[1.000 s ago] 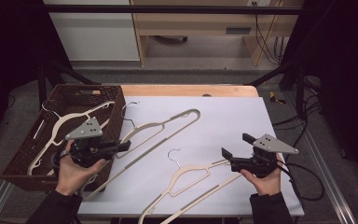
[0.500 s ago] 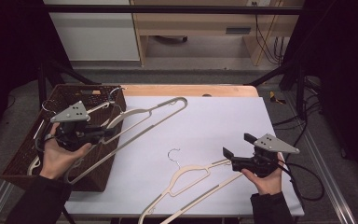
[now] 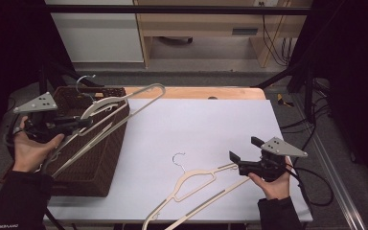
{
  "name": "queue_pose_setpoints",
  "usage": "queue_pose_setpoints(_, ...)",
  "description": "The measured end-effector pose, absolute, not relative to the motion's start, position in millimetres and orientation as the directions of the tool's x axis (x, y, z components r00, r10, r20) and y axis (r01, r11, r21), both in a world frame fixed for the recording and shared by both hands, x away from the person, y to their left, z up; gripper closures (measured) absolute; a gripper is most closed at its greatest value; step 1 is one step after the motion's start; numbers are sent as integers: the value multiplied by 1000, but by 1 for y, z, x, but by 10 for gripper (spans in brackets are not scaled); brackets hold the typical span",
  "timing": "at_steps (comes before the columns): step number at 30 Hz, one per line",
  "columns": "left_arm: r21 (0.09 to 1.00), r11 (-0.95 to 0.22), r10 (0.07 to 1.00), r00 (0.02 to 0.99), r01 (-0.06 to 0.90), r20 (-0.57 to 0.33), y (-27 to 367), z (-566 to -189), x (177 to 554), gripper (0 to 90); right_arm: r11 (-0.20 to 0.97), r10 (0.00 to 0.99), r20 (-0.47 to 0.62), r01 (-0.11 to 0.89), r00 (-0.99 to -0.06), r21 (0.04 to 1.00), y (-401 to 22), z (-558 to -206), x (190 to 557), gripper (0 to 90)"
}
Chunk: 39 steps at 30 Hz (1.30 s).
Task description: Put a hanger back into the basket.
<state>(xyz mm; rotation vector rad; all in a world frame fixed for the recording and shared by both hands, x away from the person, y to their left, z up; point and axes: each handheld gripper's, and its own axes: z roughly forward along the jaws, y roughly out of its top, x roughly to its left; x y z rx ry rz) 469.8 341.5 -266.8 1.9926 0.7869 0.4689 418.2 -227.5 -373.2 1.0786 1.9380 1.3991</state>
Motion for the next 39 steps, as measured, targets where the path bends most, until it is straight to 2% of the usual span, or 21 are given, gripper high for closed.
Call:
queue_pose_setpoints(13, 857, -332, 753, 657, 394, -11, 389, -274, 486, 861, 143, 838, 45, 297, -545, 944, -232, -371, 418, 73)
queue_pose_setpoints(31, 849, -281, 795, 604, 447, -54, 424, -298, 498, 861, 156, 832, 40, 302, -554, 940, -232, -373, 419, 66)
queue_pose_setpoints(39, 861, -252, 809, 584, 441, -63, 434, -299, 497, 861, 155, 834, 41, 305, -550, 939, -231, -373, 419, 65)
